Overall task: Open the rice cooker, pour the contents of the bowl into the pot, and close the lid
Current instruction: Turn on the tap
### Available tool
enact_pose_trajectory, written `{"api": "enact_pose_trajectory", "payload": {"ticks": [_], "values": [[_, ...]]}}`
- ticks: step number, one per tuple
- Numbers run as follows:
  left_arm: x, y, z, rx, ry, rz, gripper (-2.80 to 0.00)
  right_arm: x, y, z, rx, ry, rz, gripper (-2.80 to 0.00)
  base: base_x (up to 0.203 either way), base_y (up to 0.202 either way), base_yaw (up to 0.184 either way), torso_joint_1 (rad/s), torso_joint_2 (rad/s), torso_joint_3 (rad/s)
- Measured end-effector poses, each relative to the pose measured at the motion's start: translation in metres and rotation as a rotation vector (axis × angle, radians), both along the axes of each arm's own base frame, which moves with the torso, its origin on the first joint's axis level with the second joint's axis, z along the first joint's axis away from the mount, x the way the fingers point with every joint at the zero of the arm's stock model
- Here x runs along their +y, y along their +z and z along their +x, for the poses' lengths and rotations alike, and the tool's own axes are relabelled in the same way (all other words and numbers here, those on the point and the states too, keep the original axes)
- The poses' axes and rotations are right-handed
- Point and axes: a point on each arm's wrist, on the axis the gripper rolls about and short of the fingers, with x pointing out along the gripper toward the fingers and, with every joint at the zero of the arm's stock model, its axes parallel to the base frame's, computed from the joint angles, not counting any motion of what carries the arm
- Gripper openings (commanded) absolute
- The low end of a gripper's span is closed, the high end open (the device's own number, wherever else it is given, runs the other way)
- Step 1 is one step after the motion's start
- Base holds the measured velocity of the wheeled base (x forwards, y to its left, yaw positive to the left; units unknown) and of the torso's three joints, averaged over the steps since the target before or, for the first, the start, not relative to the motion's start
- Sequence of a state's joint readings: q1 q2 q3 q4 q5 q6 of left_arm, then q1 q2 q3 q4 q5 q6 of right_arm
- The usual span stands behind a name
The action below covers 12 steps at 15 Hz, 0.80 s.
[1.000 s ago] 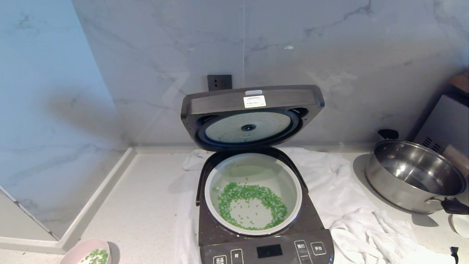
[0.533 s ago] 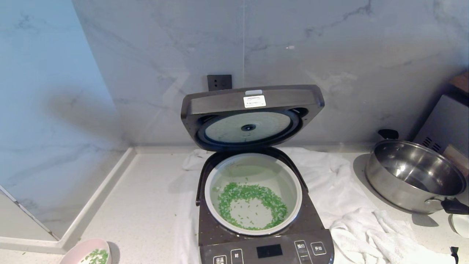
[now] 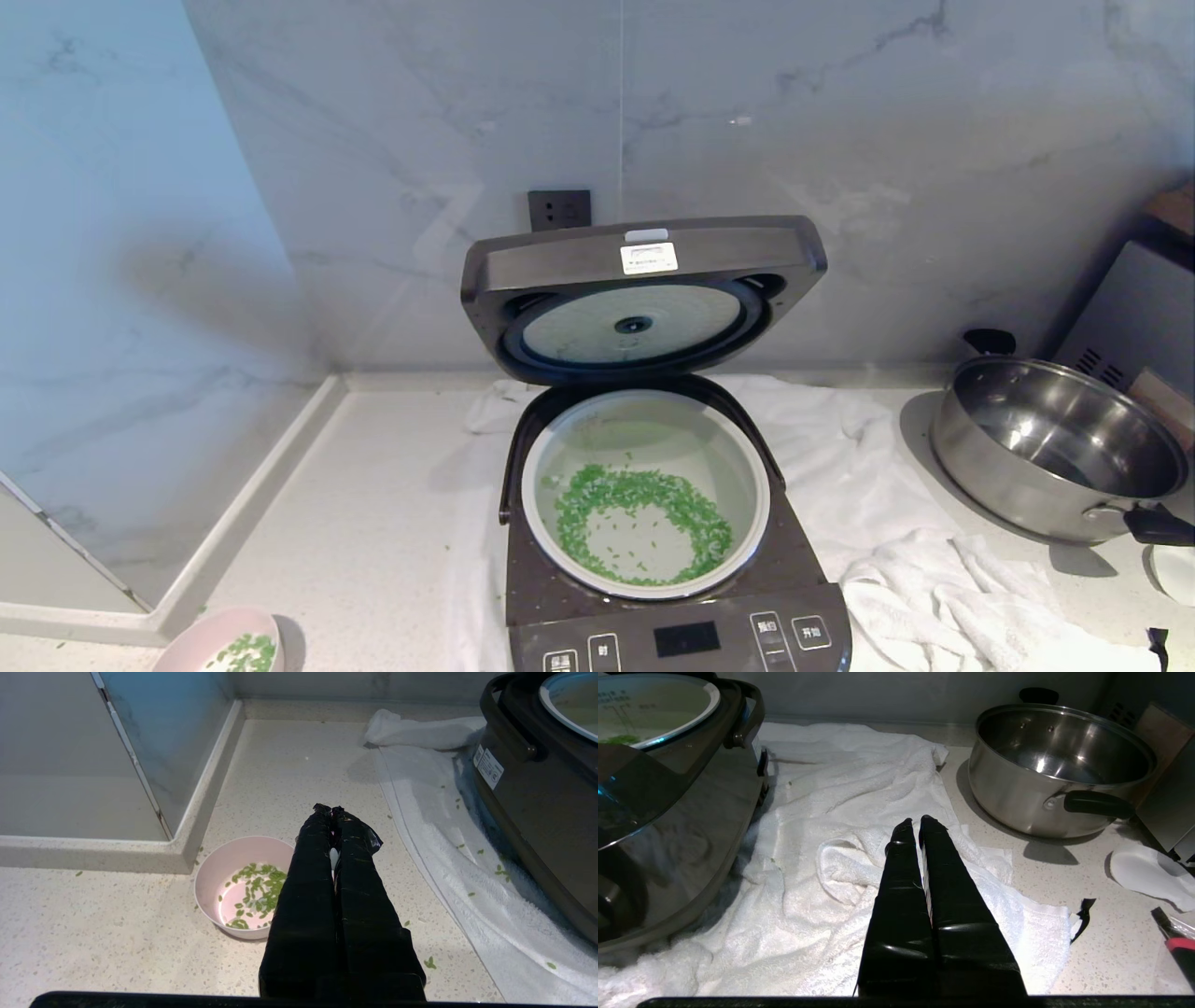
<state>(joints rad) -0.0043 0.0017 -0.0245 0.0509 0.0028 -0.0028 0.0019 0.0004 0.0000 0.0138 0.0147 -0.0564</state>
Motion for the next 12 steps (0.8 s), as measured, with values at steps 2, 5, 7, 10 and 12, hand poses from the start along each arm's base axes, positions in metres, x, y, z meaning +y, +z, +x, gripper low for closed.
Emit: {"api": "enact_pose_trajectory", "payload": {"ticks": [2,5,7,10,12], "values": [[0.0,0.0,0.0,0.0,-0.001,0.0,-2.8,0.0,0.0003,0.0,-0.002,0.001,0.009,-2.8,0.0,0.0,0.0,0.0,0.0,0.0],[0.0,0.0,0.0,0.0,0.0,0.0,-2.8,0.0,0.0007,-0.0001,-0.005,0.001,0.01,-2.8,0.0,0.0,0.0,0.0,0.0,0.0],[0.0,0.0,0.0,0.0,-0.002,0.001,-2.8,0.0,0.0008,-0.0001,-0.005,0.001,0.01,-2.8,0.0,0.0,0.0,0.0,0.0,0.0],[0.0,0.0,0.0,0.0,-0.002,0.0,-2.8,0.0,0.0008,-0.0001,-0.004,0.0,0.018,-2.8,0.0,0.0,0.0,0.0,0.0,0.0],[0.0,0.0,0.0,0.0,-0.002,0.0,-2.8,0.0,0.0008,-0.0001,-0.005,0.001,0.026,-2.8,0.0,0.0,0.0,0.0,0.0,0.0]]}}
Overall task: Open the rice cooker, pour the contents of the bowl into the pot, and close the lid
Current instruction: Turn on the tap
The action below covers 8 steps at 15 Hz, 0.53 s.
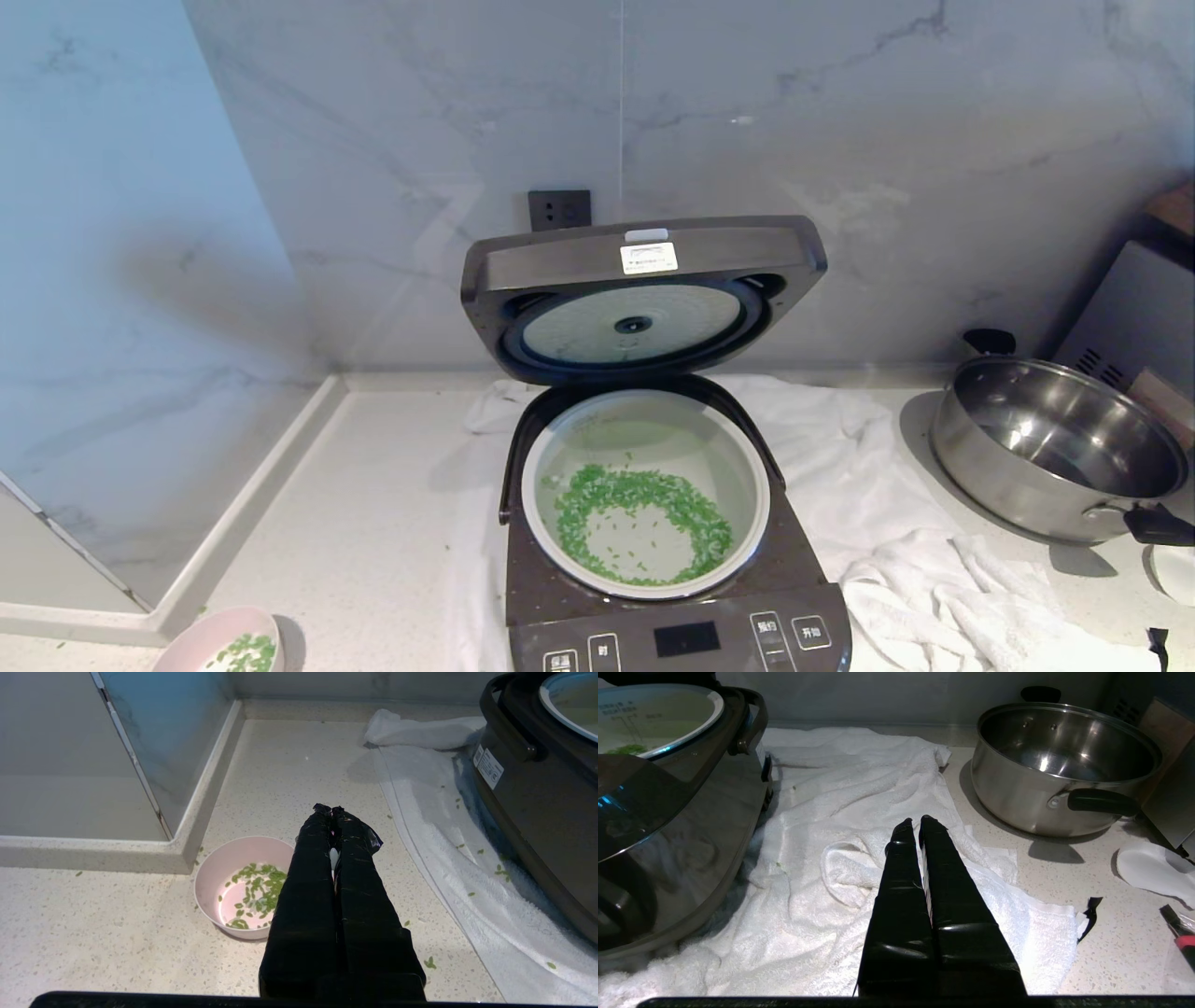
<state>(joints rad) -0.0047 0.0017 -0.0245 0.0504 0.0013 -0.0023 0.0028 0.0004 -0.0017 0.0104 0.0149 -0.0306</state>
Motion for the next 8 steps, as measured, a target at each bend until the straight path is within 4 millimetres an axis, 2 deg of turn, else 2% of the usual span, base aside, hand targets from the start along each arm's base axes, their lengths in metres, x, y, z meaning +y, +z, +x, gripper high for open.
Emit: {"api": "enact_pose_trajectory", "payload": {"ticks": [4,8], "values": [[0.0,0.0,0.0,0.0,0.0,0.0,-2.8,0.0,0.0,0.0,0.0,0.0,0.001,-2.8,0.0,0.0,0.0,0.0,0.0,0.0],[0.0,0.0,0.0,0.0,0.0,0.0,-2.8,-0.0001,-0.0002,0.0,0.002,-0.005,0.004,-2.8,-0.174,0.0,-0.003,0.003,0.0,0.002]]}}
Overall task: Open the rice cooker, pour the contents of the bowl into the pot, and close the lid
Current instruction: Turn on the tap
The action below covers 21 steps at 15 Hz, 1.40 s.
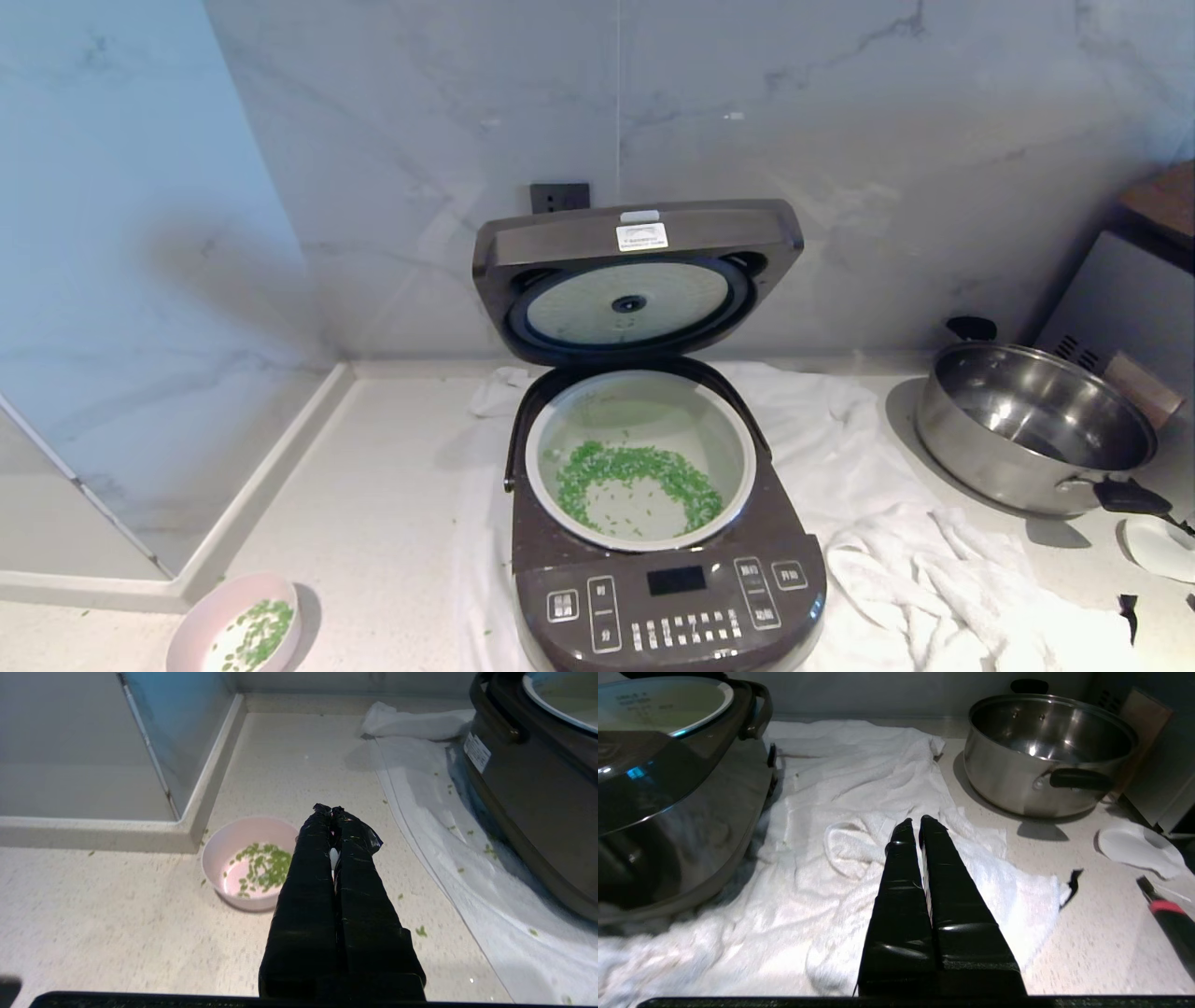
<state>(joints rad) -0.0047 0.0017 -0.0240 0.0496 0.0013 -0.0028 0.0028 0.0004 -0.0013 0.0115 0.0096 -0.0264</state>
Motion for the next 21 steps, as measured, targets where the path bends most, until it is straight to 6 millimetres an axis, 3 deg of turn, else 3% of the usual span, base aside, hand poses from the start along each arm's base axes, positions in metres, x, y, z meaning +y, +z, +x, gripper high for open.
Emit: {"api": "enact_pose_trajectory", "payload": {"ticks": [7,17,21], "values": [[0.0,0.0,0.0,0.0,0.0,0.0,-2.8,-0.0001,-0.0003,0.0001,0.002,-0.002,0.004,-2.8,-0.18,0.0,-0.002,-0.001,0.0,0.004],[0.0,0.0,0.0,0.0,0.0,0.0,-2.8,0.0,-0.0003,0.0001,0.001,-0.002,0.002,-2.8,0.0,0.0,0.0,0.0,0.0,0.0],[0.0,0.0,0.0,0.0,0.0,0.0,-2.8,0.0,-0.0001,0.0001,-0.001,-0.001,0.002,-2.8,0.003,-0.007,0.148,0.001,0.0,0.002]]}}
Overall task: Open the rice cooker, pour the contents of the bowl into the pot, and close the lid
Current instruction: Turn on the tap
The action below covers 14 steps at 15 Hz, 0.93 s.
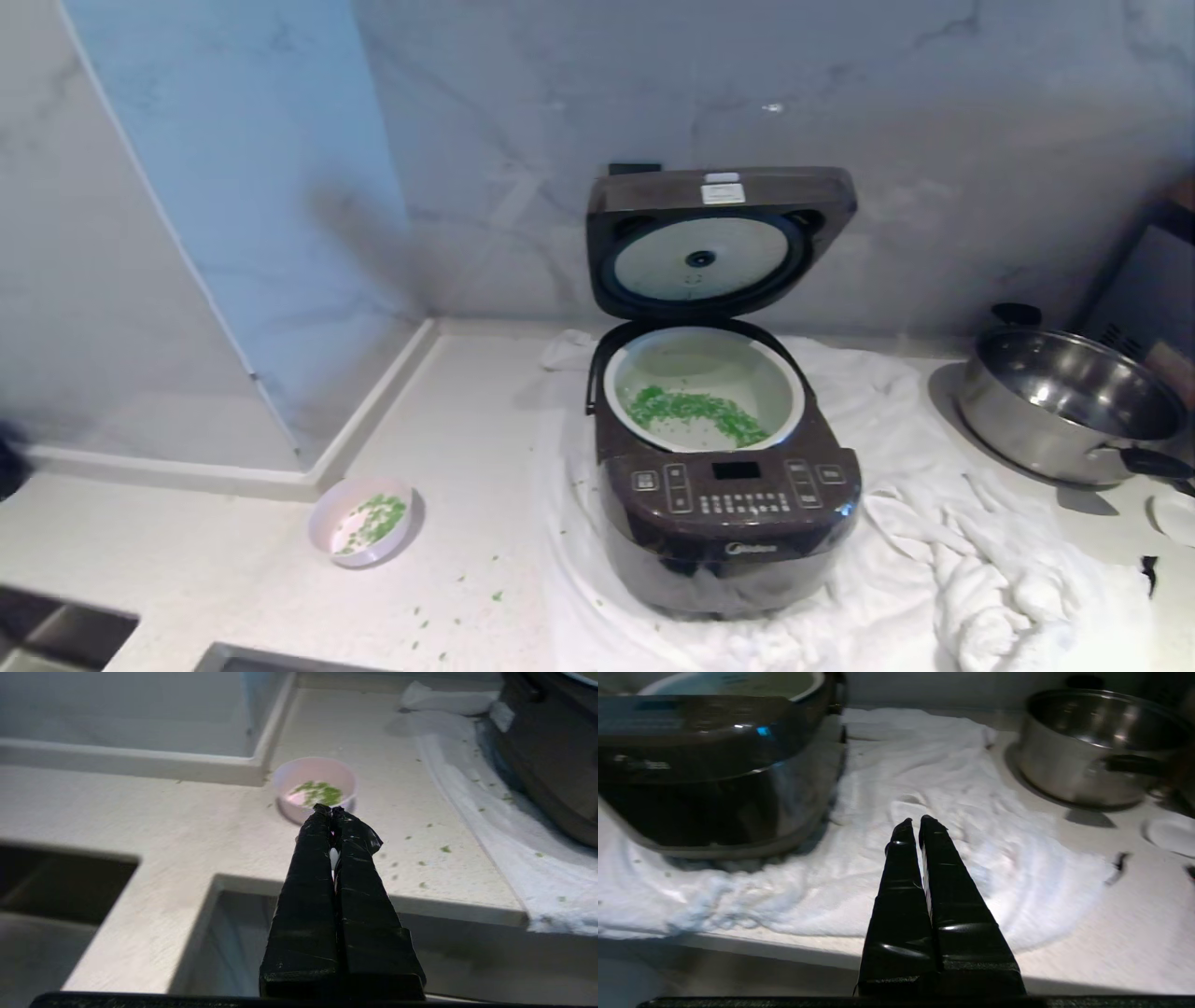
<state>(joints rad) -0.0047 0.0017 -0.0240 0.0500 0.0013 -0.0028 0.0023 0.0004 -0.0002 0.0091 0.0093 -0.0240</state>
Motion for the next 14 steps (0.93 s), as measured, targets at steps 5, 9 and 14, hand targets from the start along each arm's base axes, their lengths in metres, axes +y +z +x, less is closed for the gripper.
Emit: {"api": "enact_pose_trajectory", "payload": {"ticks": [5,9,14], "values": [[0.0,0.0,0.0,0.0,0.0,0.0,-2.8,0.0,-0.0001,0.0,0.0,0.001,0.0,-2.8,0.001,-0.006,0.174,0.0,0.0,0.002],[0.0,0.0,0.0,0.0,0.0,0.0,-2.8,0.0,-0.0002,0.0,0.001,0.002,0.0,-2.8,0.0,-0.006,0.181,0.002,0.0,0.003],[0.0,0.0,0.0,0.0,0.0,0.0,-2.8,0.0,-0.0001,0.0,0.0,0.0,0.001,-2.8,0.001,-0.006,0.176,0.001,0.0,0.002]]}}
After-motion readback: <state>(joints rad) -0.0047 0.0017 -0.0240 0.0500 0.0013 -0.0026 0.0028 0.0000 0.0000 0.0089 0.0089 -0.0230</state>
